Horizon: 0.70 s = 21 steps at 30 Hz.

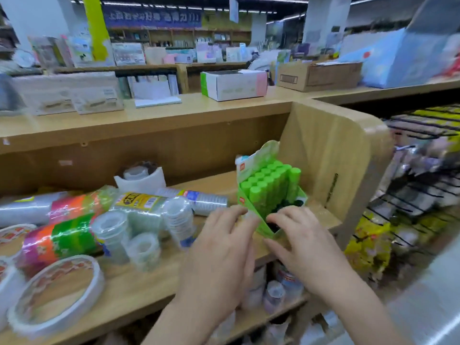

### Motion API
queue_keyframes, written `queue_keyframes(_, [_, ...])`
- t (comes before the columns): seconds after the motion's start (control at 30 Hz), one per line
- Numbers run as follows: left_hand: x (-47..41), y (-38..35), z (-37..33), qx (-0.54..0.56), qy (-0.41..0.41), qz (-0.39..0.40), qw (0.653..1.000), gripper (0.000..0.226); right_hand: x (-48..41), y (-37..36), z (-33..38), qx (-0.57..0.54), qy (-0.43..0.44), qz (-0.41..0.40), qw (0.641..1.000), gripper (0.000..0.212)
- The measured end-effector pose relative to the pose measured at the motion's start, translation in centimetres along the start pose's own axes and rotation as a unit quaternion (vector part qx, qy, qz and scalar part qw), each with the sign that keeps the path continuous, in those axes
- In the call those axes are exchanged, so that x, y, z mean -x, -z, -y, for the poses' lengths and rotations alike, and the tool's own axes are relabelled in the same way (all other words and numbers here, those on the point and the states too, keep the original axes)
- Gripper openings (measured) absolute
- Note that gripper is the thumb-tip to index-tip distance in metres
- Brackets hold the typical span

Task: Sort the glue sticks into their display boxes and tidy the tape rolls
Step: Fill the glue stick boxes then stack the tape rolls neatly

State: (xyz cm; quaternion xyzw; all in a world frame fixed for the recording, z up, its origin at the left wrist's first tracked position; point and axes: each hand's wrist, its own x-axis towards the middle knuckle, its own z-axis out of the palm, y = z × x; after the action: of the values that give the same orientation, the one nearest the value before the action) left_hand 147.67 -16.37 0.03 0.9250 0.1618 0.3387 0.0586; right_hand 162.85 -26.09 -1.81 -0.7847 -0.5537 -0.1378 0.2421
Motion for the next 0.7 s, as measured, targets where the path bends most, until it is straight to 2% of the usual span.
queue_keyframes(0.1, [-1.5,-2.1,0.0,-0.031,0.031,0.036,0.998,0.037,-0.4,-1.3,-1.0,-0.068,0.057,-0.022,0.996,0.018])
queue_keyframes(0.2, [-1.7,-2.5,-0.2,-0.044,0.057,0.058,0.996,0.032,-0.7,-2.0,-0.8,-0.133,0.08,-0.011,0.988,0.026])
queue_keyframes(0.3, [-1.8,-2.3,-0.4,-0.098,0.091,0.069,0.989,0.025,-0.8,-2.1,0.3,-0.224,0.121,0.007,0.967,0.025])
queue_keyframes(0.4, [-2.2,-2.3,-0.2,-0.158,0.104,0.063,0.98,0.027,-0.3,-0.9,-0.5,-0.278,0.093,-0.092,0.952,0.026])
queue_keyframes(0.47, [-2.4,-2.6,-0.2,-0.196,0.093,0.064,0.974,0.028,-0.1,0.2,-2.3,-0.257,0.02,-0.154,0.954,0.025])
queue_keyframes(0.5, [-2.4,-2.7,-0.4,-0.213,0.089,0.067,0.971,0.027,-0.3,0.7,-3.3,-0.247,-0.03,-0.148,0.957,0.033])
queue_keyframes(0.53, [-2.5,-2.7,-0.5,-0.227,0.087,0.071,0.967,0.025,-0.5,1.1,-4.1,-0.243,-0.078,-0.102,0.961,0.049])
queue_keyframes(0.6, [-2.6,-2.6,-0.9,-0.259,0.092,0.09,0.957,0.024,-1.2,1.2,-5.2,-0.269,-0.141,0.042,0.952,0.089])
queue_keyframes(0.63, [-2.8,-2.6,-1.1,-0.281,0.096,0.1,0.95,0.024,-1.6,1.0,-5.4,-0.286,-0.144,0.091,0.943,0.101])
queue_keyframes(0.7, [-3.4,-2.3,-1.4,-0.317,0.107,0.12,0.935,0.023,-2.3,0.2,-5.6,-0.302,-0.114,0.115,0.94,0.112])
